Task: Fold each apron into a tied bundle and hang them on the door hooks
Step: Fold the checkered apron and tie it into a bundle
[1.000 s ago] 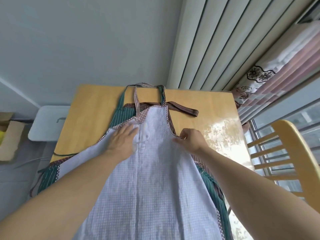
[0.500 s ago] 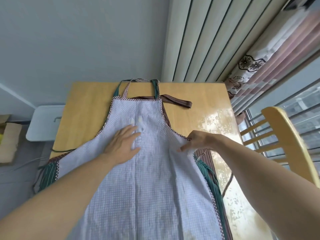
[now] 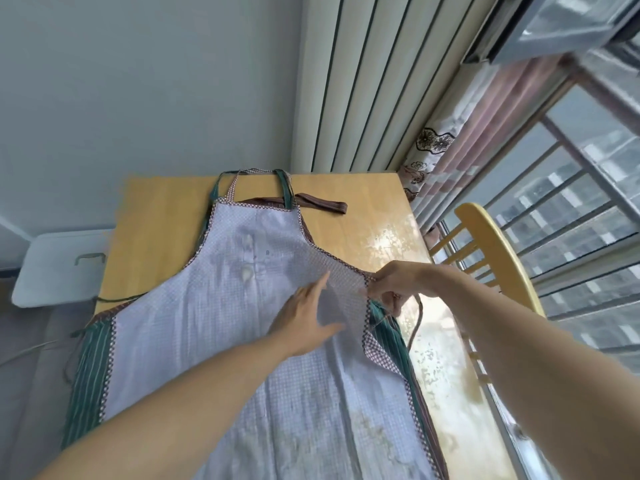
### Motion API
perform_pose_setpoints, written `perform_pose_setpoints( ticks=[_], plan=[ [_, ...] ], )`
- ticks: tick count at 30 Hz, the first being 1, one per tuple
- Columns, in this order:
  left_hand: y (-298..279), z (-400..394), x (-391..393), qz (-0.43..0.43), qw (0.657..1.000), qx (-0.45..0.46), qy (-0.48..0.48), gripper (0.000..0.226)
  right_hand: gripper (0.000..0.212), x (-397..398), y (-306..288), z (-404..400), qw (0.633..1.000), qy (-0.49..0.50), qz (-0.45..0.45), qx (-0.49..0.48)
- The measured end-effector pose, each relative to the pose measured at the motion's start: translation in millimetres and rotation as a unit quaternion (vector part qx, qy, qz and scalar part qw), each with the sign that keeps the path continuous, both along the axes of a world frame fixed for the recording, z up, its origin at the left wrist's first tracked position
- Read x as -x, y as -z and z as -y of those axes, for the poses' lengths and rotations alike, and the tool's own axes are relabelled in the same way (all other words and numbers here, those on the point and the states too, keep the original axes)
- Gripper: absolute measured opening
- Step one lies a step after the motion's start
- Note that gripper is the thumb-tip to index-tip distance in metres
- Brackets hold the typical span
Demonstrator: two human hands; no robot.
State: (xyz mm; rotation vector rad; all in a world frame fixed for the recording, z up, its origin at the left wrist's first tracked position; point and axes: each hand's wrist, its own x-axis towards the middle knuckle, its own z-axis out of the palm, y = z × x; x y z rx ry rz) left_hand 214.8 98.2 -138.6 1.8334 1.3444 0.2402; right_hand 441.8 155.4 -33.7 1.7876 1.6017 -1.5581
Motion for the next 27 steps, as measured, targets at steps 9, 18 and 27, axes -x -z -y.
perform_pose_setpoints(
  ticks=[9, 18, 27],
  plan=[
    [-84.2, 21.4, 15.9, 0.2, 0.965, 0.043, -0.163, 0.054, 0.064, 129.4, -121.7, 46.6, 0.996, -0.088, 0.005, -0.015],
    [-70.6, 18.0, 199.3, 0.372, 0.752, 0.185, -0.512, 0.06, 0.062, 217.3, -85.4, 85.0, 0.996, 0.004, -0.061, -0.062],
    [-73.1, 17.4, 370.4, 0.42, 0.658, 0.132, -0.611, 0.03, 0.061, 203.2, 42.1, 173.6, 0.979, -0.101, 0.165, -0.062]
  ],
)
